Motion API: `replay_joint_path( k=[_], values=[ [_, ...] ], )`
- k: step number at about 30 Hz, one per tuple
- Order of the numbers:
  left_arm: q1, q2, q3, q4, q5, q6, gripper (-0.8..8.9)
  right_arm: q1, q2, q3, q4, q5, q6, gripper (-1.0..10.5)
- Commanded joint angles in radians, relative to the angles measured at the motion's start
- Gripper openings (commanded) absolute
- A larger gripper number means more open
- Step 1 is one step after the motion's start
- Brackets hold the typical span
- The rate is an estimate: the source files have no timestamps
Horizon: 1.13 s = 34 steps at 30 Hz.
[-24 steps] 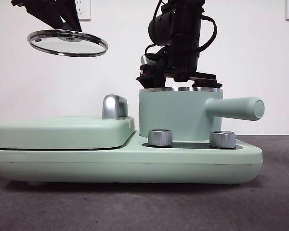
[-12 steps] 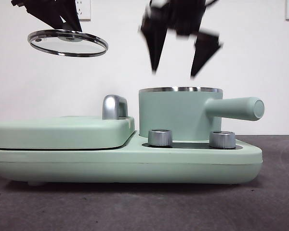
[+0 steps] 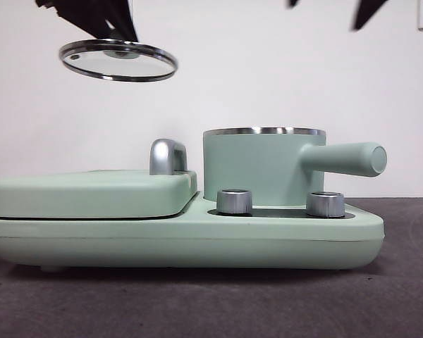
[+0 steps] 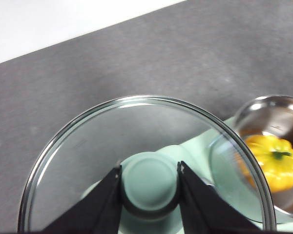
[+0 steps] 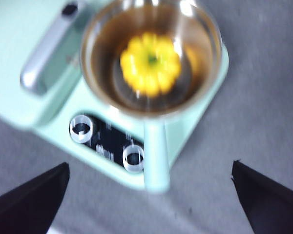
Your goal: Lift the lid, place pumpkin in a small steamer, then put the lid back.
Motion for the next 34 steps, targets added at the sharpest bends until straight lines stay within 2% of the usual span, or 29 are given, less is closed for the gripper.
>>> replay_joint_path(
  k=[1,8,13,17,23,34],
  values=[
    [-0.040,0.000,0.030,0.025,0.002,-0.003,0.18,0.019,-0.162,-0.140,-0.024,0.002,-0.007,5.4],
    [-0.136,0.019,0.030,0.045,0.002,-0.002,0.18,0.077,-0.561,-0.512,0.228,-0.008,0.043,5.4],
    [-0.206,0.051,0.030,0.089,0.002,0.013,0.18,0.115,-0.804,-0.704,0.277,-0.006,0.109,5.4],
    [-0.259,0.085,0.030,0.144,0.003,0.037,0.18,0.117,-0.946,-0.781,0.277,-0.003,0.148,5.4],
    [-0.316,0.152,0.030,0.222,0.003,0.037,0.18,0.117,-1.053,-0.802,0.285,-0.006,0.154,5.4],
    [-0.340,0.249,0.030,0.333,0.003,0.065,0.18,0.117,-1.073,-0.802,0.319,-0.057,0.155,5.4]
  ],
)
